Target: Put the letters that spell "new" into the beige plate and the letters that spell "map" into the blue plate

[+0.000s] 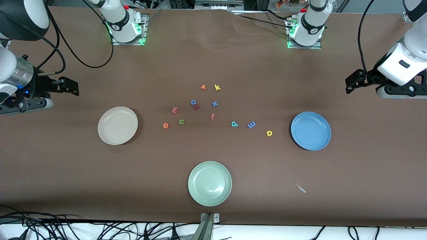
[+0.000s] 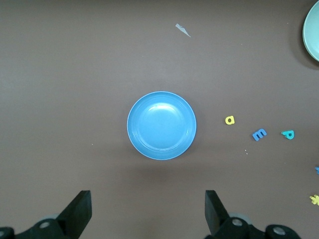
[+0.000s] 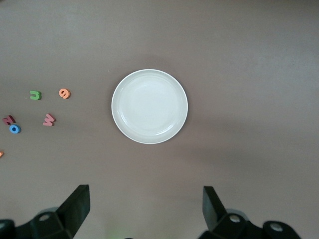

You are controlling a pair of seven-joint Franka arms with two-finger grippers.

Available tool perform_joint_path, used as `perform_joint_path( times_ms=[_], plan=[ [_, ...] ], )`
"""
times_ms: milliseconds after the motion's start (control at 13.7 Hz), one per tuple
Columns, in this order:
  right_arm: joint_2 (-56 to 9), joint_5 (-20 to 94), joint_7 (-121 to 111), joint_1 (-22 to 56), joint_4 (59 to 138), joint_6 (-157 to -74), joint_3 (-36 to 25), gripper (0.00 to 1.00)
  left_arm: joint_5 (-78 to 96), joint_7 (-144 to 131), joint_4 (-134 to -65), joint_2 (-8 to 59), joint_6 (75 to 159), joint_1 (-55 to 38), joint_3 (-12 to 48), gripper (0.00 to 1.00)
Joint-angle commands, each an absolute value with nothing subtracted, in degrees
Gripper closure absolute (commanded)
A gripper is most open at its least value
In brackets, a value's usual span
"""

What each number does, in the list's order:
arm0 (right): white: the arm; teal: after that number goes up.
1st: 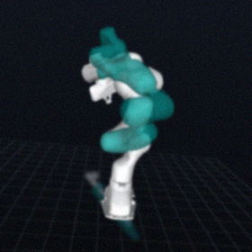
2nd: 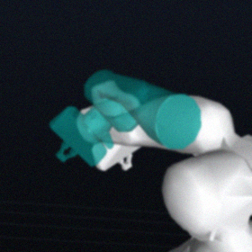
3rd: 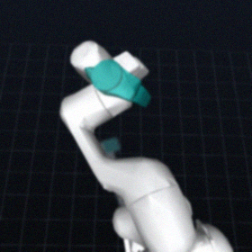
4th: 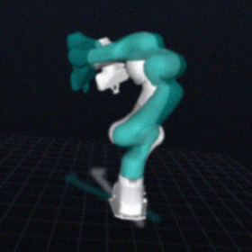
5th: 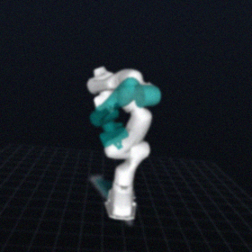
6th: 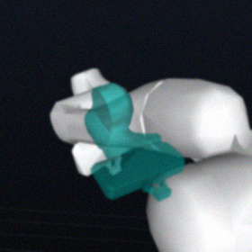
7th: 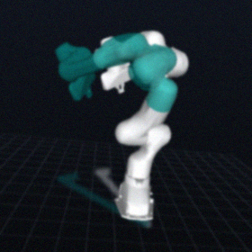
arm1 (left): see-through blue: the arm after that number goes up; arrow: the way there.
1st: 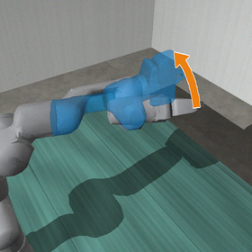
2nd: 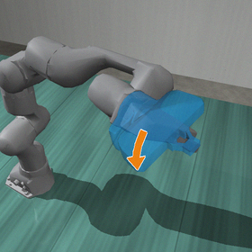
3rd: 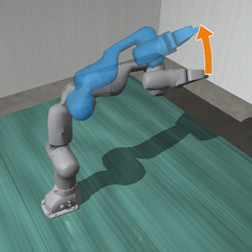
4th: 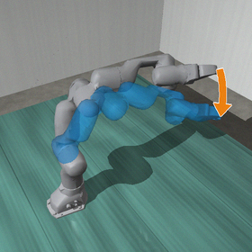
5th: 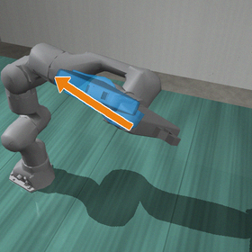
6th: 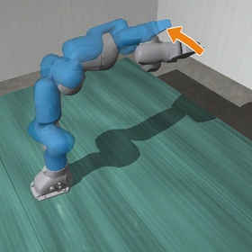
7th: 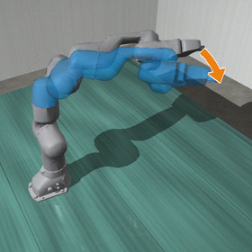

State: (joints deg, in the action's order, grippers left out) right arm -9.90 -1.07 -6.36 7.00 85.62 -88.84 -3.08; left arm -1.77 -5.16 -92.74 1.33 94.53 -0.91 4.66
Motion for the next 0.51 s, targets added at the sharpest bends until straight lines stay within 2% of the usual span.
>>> perform_joint_path(
  times_ms=[0,437],
  plan=[
    [-9.1,-1.1,-6.9,6.9,86.4,-89.0,-2.9,0.00,-1.3,-4.7,-91.6,1.7,93.5,-1.1,4.6,0.00],
    [-8.5,-0.9,-6.9,6.9,86.5,-88.2,-2.9,0.00,-1.3,-4.7,-91.6,1.7,93.5,-1.1,4.6,0.00]
  ],
)
